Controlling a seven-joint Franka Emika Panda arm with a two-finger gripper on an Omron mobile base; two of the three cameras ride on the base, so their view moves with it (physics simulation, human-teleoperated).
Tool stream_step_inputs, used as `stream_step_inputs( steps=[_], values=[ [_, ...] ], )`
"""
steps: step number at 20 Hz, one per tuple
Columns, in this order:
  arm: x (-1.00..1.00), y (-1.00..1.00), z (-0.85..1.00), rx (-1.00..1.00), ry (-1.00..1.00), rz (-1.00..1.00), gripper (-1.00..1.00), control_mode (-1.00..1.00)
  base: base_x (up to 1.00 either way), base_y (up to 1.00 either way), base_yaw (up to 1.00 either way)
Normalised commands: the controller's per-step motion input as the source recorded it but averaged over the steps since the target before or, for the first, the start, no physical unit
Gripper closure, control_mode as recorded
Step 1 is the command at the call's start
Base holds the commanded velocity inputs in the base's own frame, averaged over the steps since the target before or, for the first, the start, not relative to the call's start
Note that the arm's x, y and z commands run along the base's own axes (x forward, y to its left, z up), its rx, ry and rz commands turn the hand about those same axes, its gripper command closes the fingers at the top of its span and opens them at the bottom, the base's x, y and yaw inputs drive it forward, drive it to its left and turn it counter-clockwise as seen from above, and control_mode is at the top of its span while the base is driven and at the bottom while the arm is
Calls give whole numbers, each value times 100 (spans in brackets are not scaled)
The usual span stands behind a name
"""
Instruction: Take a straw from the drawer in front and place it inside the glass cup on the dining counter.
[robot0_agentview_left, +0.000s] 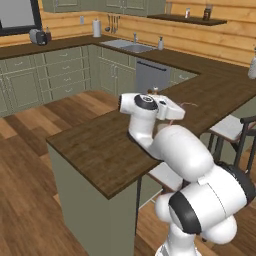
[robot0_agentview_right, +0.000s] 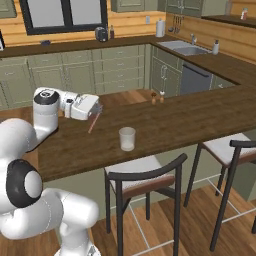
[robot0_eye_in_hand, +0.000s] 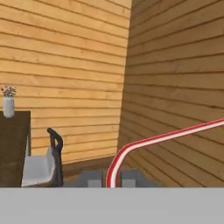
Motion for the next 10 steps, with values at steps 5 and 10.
stream_step_inputs(
  steps=[5, 10],
  values=[
    [38, -13, 0, 0, -45, 0, 100, -100, 0, 0, 0],
    [20, -12, 0, 0, -3, 0, 100, -100, 0, 0, 0]
  ],
)
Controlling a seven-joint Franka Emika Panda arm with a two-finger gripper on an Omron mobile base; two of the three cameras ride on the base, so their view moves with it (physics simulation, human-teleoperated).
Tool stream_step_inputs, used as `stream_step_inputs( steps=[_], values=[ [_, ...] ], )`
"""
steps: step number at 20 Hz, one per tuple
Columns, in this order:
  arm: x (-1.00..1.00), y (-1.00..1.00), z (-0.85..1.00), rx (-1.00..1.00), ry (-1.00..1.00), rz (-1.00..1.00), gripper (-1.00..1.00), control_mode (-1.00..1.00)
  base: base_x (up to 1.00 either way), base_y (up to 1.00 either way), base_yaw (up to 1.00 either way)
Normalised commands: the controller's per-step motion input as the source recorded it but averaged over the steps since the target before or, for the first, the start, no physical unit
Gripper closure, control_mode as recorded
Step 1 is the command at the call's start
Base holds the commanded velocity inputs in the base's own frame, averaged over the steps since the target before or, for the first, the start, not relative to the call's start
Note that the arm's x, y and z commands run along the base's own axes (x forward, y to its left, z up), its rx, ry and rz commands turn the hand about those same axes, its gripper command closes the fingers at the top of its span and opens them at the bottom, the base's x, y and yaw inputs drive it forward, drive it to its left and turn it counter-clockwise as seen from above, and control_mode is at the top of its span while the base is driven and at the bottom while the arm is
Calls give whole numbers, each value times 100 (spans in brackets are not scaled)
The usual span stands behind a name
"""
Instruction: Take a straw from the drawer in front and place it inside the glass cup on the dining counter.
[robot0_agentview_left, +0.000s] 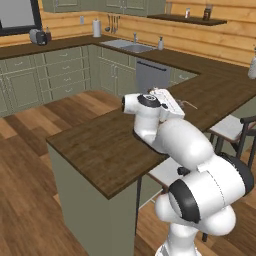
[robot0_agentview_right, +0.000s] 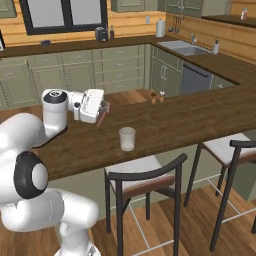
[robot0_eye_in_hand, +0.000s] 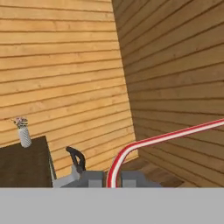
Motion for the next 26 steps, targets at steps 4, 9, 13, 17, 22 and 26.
stream_step_inputs(
  steps=[4, 9, 13, 17, 22, 26],
  values=[
    [11, 0, 0, -19, 3, 0, 100, -100, 0, 0, 0],
    [11, -7, -5, -26, 6, 0, 100, -100, 0, 0, 0],
    [8, -26, -11, -17, 3, 0, 100, -100, 0, 0, 0],
    [3, -6, 2, -15, 20, 0, 100, -100, 0, 0, 0],
    [29, 0, 4, -3, 37, 0, 100, -100, 0, 0, 0],
    [39, 0, 0, 0, 8, 0, 100, -100, 0, 0, 0]
  ],
)
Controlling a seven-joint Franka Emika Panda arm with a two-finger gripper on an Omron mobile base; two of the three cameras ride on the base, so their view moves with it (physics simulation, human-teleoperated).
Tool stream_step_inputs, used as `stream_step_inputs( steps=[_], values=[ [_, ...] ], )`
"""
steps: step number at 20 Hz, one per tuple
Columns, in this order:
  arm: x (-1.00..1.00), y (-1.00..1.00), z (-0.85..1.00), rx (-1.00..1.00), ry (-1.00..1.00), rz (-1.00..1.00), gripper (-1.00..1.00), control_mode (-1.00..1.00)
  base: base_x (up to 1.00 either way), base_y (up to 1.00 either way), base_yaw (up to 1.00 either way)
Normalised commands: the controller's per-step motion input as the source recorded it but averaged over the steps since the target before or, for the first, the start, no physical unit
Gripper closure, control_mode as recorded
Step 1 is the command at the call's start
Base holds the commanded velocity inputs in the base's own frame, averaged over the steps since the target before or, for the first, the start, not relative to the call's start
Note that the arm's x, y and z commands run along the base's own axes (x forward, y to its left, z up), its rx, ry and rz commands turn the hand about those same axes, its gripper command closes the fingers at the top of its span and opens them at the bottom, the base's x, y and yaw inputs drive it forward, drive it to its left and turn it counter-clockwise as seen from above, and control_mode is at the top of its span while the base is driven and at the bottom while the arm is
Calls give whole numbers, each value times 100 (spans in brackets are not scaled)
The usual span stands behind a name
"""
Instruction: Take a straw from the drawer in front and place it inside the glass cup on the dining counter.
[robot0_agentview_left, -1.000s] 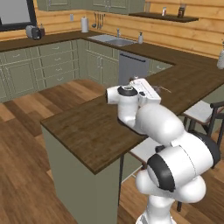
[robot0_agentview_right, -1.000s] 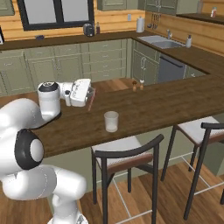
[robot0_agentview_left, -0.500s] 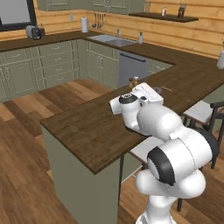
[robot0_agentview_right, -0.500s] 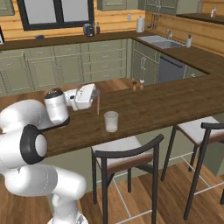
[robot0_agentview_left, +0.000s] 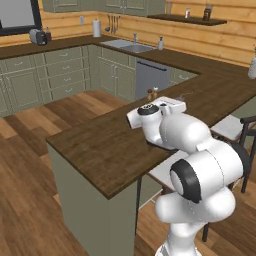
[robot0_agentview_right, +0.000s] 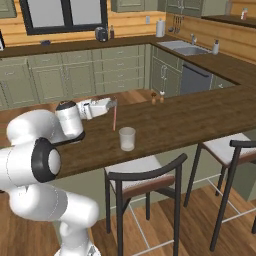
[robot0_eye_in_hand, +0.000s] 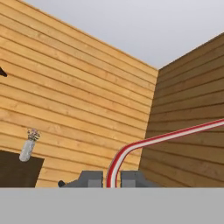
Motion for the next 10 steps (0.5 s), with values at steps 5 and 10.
stream_step_inputs(
  steps=[5, 10],
  values=[
    [34, 0, -12, 0, -2, 0, 100, -100, 0, 0, 0],
    [35, 0, -24, -1, 0, 0, 100, -100, 0, 0, 0]
  ],
)
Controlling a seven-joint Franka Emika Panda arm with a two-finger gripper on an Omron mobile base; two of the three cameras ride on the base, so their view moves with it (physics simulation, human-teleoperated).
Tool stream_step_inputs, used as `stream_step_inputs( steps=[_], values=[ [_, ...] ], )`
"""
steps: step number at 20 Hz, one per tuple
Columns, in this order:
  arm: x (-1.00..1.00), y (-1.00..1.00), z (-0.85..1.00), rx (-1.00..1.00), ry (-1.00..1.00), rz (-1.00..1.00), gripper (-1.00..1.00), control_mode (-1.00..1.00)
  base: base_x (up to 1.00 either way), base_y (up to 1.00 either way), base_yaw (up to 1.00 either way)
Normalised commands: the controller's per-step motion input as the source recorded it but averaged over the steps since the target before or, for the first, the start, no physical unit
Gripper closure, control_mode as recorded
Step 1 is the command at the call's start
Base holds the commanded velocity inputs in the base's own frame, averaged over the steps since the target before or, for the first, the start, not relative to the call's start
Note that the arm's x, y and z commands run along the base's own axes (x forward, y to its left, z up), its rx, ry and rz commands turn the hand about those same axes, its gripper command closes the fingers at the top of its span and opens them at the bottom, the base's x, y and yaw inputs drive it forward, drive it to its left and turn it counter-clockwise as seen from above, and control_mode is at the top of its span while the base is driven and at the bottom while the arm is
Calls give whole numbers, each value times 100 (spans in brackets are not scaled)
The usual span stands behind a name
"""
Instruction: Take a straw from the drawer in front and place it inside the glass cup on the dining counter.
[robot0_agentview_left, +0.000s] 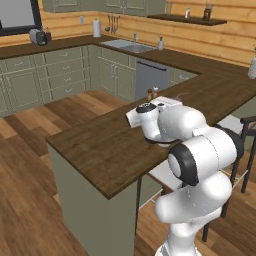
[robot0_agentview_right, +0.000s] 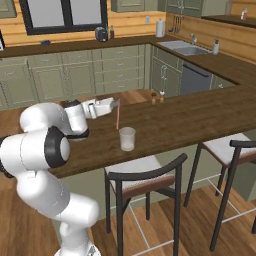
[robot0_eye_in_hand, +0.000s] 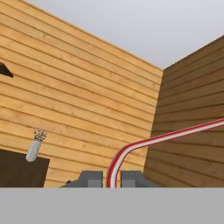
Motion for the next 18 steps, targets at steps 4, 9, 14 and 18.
stream_step_inputs(
  steps=[4, 9, 14, 18],
  values=[
    [11, 0, -23, 0, 0, 0, 100, -100, 0, 0, 0],
    [0, 0, -17, -2, 0, 0, 100, -100, 0, 0, 0],
    [0, 0, -4, 0, 0, 0, 100, -100, 0, 0, 0],
    [5, 0, -6, 0, 0, 0, 100, -100, 0, 0, 0]
  ],
)
